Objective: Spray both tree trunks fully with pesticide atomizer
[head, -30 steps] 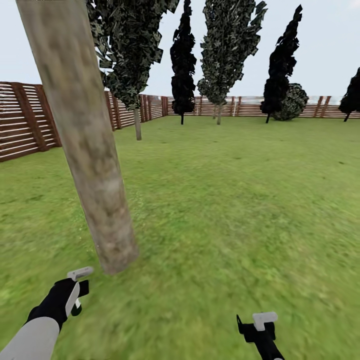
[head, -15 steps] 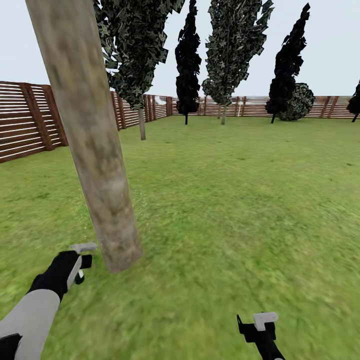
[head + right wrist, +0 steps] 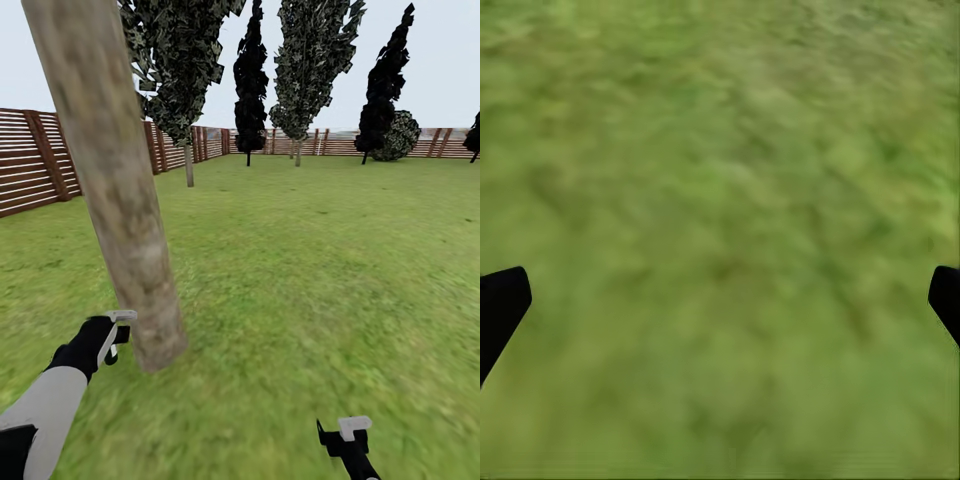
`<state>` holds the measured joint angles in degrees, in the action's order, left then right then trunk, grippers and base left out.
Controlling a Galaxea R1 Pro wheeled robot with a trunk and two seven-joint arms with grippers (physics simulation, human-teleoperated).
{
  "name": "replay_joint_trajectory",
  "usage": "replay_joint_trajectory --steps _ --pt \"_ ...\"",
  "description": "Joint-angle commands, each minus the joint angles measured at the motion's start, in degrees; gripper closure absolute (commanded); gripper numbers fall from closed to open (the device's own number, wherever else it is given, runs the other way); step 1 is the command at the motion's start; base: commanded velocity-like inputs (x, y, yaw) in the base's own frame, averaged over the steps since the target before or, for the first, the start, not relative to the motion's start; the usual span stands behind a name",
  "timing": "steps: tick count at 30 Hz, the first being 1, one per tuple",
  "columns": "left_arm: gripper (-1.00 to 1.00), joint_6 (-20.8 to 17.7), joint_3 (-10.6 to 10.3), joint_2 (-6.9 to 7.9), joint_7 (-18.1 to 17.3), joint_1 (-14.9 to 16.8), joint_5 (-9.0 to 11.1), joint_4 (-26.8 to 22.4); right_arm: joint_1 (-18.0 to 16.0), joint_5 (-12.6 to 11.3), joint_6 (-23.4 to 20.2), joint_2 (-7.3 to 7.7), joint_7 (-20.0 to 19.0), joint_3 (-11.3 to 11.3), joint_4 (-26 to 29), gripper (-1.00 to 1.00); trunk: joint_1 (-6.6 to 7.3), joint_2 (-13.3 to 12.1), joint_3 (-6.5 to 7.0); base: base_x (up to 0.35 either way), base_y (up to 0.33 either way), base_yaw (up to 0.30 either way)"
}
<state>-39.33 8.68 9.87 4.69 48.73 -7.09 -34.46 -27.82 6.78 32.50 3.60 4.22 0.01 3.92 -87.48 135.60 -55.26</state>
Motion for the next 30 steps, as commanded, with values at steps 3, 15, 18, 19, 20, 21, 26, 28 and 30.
replay_joint_trajectory --steps 3,15,18,19,20,21,26,28,30 --pt "1.0 -0.34 -0.06 -0.39 -0.25 0.05 -0.9 -0.08 -0.04 0.6 0.11 0.0 0.44 -0.01 -0.05 -1.0 -0.02 0.02 -0.06 0.167 0.0 0.0" --pt "1.0 2.67 -7.56 4.06 -11.72 -4.86 -1.01 -0.29 -0.04 0.6 0.11 0.0 0.48 -0.01 -0.05 -1.0 -0.02 0.02 -0.06 0.007 0.0 0.0" --pt "1.0 2.25 -8.0 7.58 -15.33 -4.55 -1.17 -1.19 -0.04 0.6 0.11 0.0 0.53 -0.01 -0.06 -1.0 -0.02 0.02 -0.06 0.0 0.0 0.0" --pt "1.0 2.18 -8.18 8.19 -15.54 -4.54 -1.13 -1.3 -0.04 0.6 0.11 0.0 0.53 -0.01 -0.05 -1.0 -0.02 0.02 -0.06 0.0 0.0 0.0" --pt "1.0 2.09 -8.36 8.33 -15.67 -4.56 -1.09 -1.95 -0.04 0.6 0.11 0.0 0.51 -0.01 -0.05 -1.0 -0.02 0.02 -0.06 0.0 0.0 0.0" --pt "1.0 1.92 -8.48 8.06 -16.03 -4.48 -1.02 -3.33 -0.04 0.6 0.11 0.0 0.52 -0.01 -0.05 -1.0 -0.02 0.02 -0.06 0.0 0.0 0.0" --pt "1.0 -1.9 -8.94 8.43 -20.96 -4.48 -1.28 -9.09 -0.04 0.6 0.11 0.0 0.51 -0.01 -0.05 -1.0 -0.02 0.02 -0.06 -0.022 0.007 0.0" --pt "1.0 -2.17 -8.95 8.51 -21.16 -4.7 -1.33 -9.98 -0.04 0.6 0.11 0.0 0.53 -0.01 -0.08 -1.0 -0.02 0.02 -0.06 -0.251 0.086 0.0" --pt "1.0 -2.28 -9.05 8.18 -21.2 -4.53 -1.26 -10.72 -0.04 0.6 0.11 0.0 0.53 -0.01 -0.06 -1.0 -0.02 0.02 -0.06 -0.118 0.038 0.0"
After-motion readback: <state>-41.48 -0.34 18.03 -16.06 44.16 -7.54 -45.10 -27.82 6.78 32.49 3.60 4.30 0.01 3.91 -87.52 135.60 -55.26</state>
